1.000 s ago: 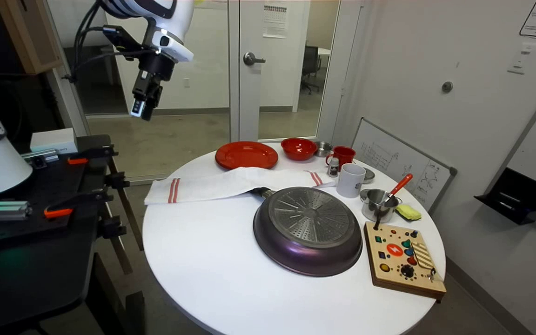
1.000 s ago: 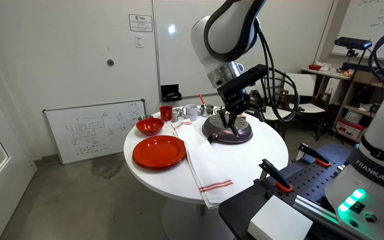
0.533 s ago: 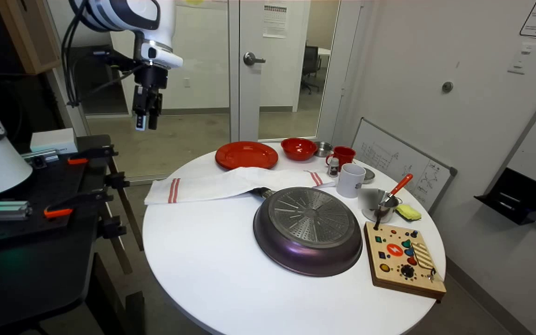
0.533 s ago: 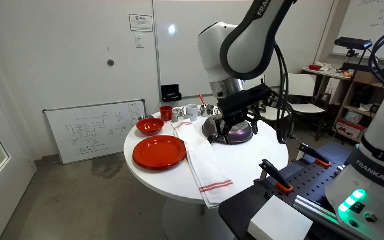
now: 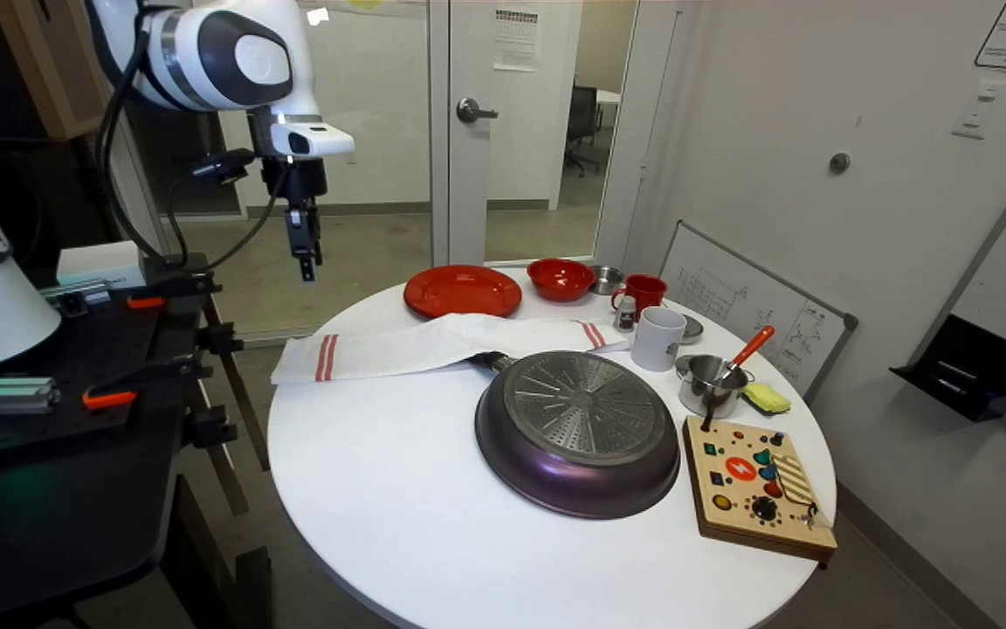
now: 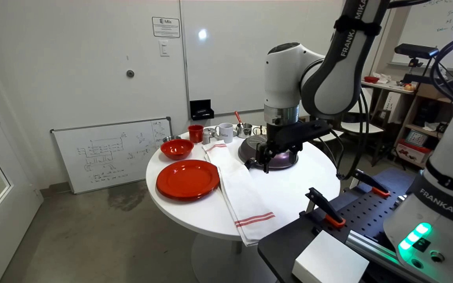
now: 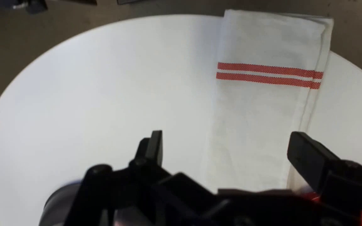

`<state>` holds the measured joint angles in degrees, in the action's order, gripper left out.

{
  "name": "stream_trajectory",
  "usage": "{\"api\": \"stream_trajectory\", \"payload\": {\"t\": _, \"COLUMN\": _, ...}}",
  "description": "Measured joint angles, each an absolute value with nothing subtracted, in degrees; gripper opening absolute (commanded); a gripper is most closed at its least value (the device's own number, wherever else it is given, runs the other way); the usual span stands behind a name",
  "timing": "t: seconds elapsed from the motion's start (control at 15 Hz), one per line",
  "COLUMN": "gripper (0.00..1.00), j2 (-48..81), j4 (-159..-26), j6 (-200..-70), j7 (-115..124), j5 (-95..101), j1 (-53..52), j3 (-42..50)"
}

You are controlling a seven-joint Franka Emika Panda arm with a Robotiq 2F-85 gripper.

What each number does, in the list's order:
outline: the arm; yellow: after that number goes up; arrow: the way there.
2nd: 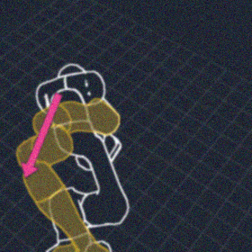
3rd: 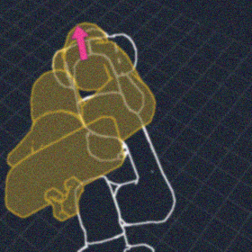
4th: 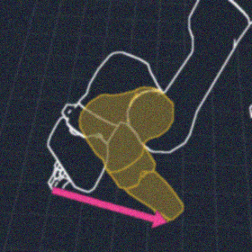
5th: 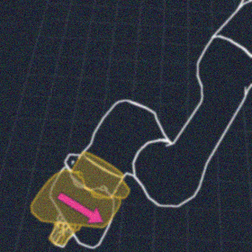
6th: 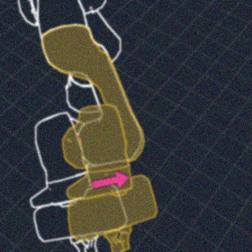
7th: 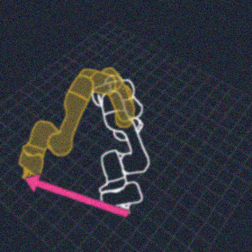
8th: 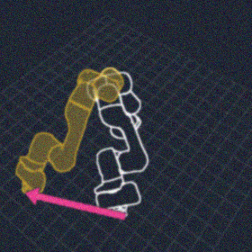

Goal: Fold the towel on the table

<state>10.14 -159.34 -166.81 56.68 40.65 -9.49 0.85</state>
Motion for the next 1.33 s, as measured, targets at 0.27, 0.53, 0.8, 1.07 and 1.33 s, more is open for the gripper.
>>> {"api": "stream_trajectory", "payload": {"t": 0.27, "gripper": 1.0, "j2": 11.93, "j4": -156.6, "j6": -167.85, "j7": 60.28, "j5": 58.3, "j1": -12.72, "j3": 4.83}}
{"api": "stream_trajectory", "payload": {"t": 0.53, "gripper": 1.0, "j2": 13.31, "j4": -155.29, "j6": -175.16, "j7": 62.3, "j5": 67.74, "j1": -13.14, "j3": 6.02}}
{"api": "stream_trajectory", "payload": {"t": 0.8, "gripper": 1.0, "j2": 15.36, "j4": -154.96, "j6": -181.93, "j7": 62.38, "j5": 69.52, "j1": -12.93, "j3": 6.45}}
{"api": "stream_trajectory", "payload": {"t": 1.07, "gripper": 1.0, "j2": 18.22, "j4": -155.1, "j6": -181.96, "j7": 62.37, "j5": 69.19, "j1": -12.83, "j3": 6.44}}
{"api": "stream_trajectory", "payload": {"t": 1.33, "gripper": 1.0, "j2": 19.85, "j4": -155.16, "j6": -181.79, "j7": 62.36, "j5": 69.09, "j1": -12.66, "j3": 6.44}}
